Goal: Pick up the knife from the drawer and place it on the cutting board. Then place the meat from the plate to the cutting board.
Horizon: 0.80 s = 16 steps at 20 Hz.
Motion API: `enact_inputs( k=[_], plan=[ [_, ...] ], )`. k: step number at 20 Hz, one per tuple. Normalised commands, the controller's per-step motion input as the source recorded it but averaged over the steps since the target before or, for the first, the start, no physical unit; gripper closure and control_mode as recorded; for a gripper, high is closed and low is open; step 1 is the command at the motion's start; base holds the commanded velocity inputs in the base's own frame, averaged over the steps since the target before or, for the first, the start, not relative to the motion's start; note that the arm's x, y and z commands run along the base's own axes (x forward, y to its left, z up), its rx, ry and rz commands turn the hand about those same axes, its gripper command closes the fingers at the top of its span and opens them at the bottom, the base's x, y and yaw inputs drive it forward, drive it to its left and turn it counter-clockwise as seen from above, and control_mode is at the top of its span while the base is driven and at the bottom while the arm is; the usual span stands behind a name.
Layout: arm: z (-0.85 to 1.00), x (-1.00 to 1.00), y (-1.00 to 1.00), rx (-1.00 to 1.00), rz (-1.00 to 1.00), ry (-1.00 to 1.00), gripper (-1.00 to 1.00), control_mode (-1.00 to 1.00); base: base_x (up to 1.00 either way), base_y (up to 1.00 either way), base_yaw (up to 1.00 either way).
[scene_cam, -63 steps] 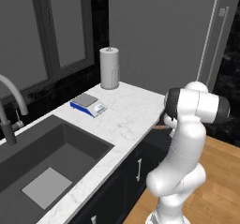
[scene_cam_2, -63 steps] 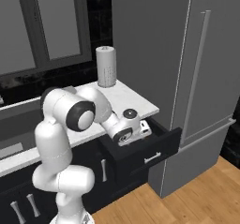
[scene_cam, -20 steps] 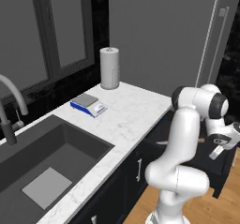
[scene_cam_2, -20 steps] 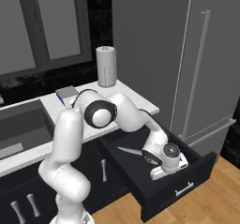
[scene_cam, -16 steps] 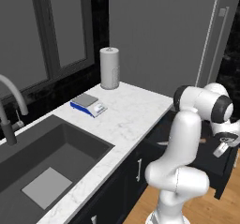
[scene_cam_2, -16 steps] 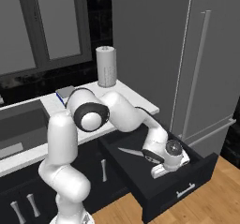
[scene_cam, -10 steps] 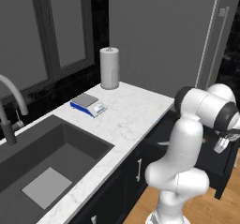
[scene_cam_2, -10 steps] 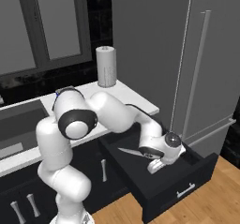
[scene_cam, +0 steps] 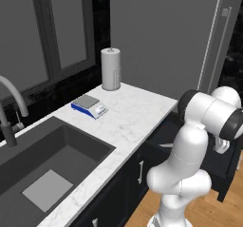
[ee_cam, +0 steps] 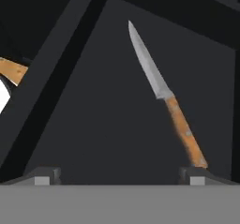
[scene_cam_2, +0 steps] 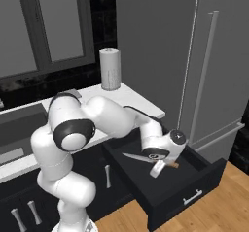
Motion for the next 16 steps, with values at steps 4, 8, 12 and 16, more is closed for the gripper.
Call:
enact_inputs(
  k=[4, 8, 12, 16],
  plan=[
    [0.0, 0.1, 0.05, 0.0, 0.28, -0.13, -1.0, -1.0, 0.0, 0.0, 0.0],
    [0.0, 0.41, 0.11, 0.0, 0.1, -0.01, -1.0, -1.0, 0.0, 0.0, 0.0],
    [-0.1, 0.3, 0.05, 0.02, 0.13, -0.01, -1.0, -1.0, 0.0, 0.0, 0.0],
    [-0.06, 0.23, 0.02, 0.01, 0.19, 0.04, -1.0, -1.0, 0.0, 0.0, 0.0]
  ],
)
